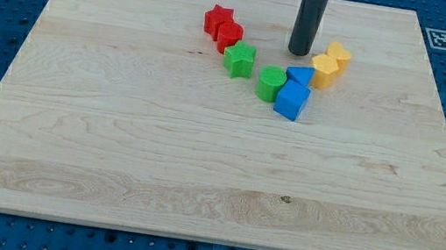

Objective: Separate blue triangle from the blue cube

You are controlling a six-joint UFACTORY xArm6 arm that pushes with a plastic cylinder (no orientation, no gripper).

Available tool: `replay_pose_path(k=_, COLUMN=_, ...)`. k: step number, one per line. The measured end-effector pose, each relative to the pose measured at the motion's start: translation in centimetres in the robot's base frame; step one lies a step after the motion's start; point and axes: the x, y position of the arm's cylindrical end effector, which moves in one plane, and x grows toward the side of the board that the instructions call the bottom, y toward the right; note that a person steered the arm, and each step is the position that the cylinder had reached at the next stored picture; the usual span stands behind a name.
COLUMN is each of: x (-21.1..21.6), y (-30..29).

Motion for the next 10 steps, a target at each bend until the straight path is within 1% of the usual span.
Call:
replay_pose_path(k=2, x=4.5, y=0.9)
replay_pose_path(k=3, x=6.9, y=2.9)
replay_pose_path(k=4, x=9.6, y=3.7)
replay_pose_path(k=5, x=10.4, y=3.7)
replay_pose_path(k=6, x=8.9, y=3.6)
replay_pose_path(k=7, x=8.9, y=1.9)
replay_pose_path(k=8, x=10.4, y=1.5)
replay_pose_path(k=9, x=14.2, y=1.5)
replay_pose_path(k=10, x=15.3, y=1.5)
